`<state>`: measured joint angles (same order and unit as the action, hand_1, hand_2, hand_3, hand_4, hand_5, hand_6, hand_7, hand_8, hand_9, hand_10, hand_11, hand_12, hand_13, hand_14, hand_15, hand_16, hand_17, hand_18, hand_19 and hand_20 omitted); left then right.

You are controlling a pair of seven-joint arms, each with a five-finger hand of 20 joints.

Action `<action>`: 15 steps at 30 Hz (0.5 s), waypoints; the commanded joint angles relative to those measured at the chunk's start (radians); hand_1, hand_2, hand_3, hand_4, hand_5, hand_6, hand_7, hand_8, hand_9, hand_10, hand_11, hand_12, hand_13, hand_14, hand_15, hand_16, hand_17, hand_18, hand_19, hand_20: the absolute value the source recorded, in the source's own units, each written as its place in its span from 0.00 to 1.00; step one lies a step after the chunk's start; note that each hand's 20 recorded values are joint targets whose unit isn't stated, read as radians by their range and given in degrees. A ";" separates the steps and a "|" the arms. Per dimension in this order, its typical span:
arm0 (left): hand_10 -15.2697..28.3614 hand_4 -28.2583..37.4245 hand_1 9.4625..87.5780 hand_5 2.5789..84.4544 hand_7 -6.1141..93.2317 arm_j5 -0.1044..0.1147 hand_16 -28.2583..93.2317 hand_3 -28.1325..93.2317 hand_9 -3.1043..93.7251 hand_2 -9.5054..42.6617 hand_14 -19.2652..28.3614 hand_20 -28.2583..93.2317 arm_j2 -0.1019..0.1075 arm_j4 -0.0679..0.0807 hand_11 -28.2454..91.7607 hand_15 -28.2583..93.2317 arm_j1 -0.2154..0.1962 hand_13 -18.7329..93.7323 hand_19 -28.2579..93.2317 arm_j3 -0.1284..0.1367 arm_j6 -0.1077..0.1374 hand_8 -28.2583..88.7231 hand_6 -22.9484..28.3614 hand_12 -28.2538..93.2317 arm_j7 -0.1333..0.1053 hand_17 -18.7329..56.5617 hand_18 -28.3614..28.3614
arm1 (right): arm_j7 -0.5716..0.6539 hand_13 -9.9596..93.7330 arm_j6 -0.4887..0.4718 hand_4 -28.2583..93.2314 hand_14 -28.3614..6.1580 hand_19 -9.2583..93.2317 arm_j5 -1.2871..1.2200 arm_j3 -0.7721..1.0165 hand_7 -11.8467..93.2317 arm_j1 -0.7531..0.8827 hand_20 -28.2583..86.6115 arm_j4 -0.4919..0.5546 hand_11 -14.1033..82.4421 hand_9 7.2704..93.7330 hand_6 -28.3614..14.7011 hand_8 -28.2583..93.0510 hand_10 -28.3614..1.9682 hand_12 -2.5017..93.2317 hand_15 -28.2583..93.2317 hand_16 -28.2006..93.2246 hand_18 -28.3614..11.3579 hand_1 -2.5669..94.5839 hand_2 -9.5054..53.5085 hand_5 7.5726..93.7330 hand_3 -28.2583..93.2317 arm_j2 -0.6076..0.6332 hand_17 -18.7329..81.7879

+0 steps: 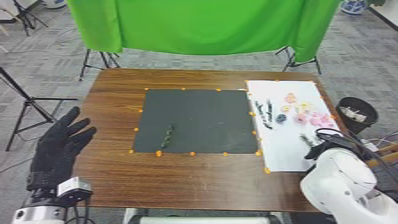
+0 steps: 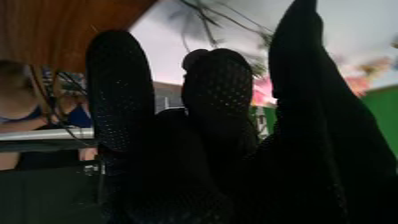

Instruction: Arrange flowers

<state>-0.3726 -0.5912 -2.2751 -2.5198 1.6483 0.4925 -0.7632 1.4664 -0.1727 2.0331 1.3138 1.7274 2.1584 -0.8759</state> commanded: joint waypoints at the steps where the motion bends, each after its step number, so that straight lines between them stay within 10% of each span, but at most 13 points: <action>1: 0.74 0.07 0.24 0.39 0.17 0.003 0.15 0.75 0.34 0.33 0.88 0.35 0.002 0.000 0.45 0.67 -0.008 0.33 0.56 0.011 -0.013 0.17 0.60 0.33 -0.005 0.10 0.83 | 0.011 1.00 0.043 0.14 0.80 0.92 0.058 -0.040 0.20 -0.006 0.00 -0.043 0.74 1.00 0.25 0.17 0.61 0.18 0.89 0.31 0.47 0.60 0.09 0.67 0.61 0.005 0.89; 15: 0.74 0.07 0.24 0.39 0.17 0.017 0.15 0.75 0.34 0.33 0.88 0.35 0.018 0.004 0.45 0.67 -0.008 0.33 0.56 0.005 -0.013 0.17 0.60 0.33 -0.019 0.10 0.83 | -0.069 1.00 0.205 0.13 0.73 0.94 0.165 -0.090 0.27 0.023 0.00 -0.080 0.83 1.00 0.47 0.33 0.62 0.21 0.93 0.32 0.50 0.77 0.09 0.81 0.58 0.050 0.81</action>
<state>-0.3695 -0.5859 -2.2739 -2.5200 1.6525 0.4880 -0.7672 1.4372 -0.0196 2.1503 1.2411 1.7169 2.0825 -0.8536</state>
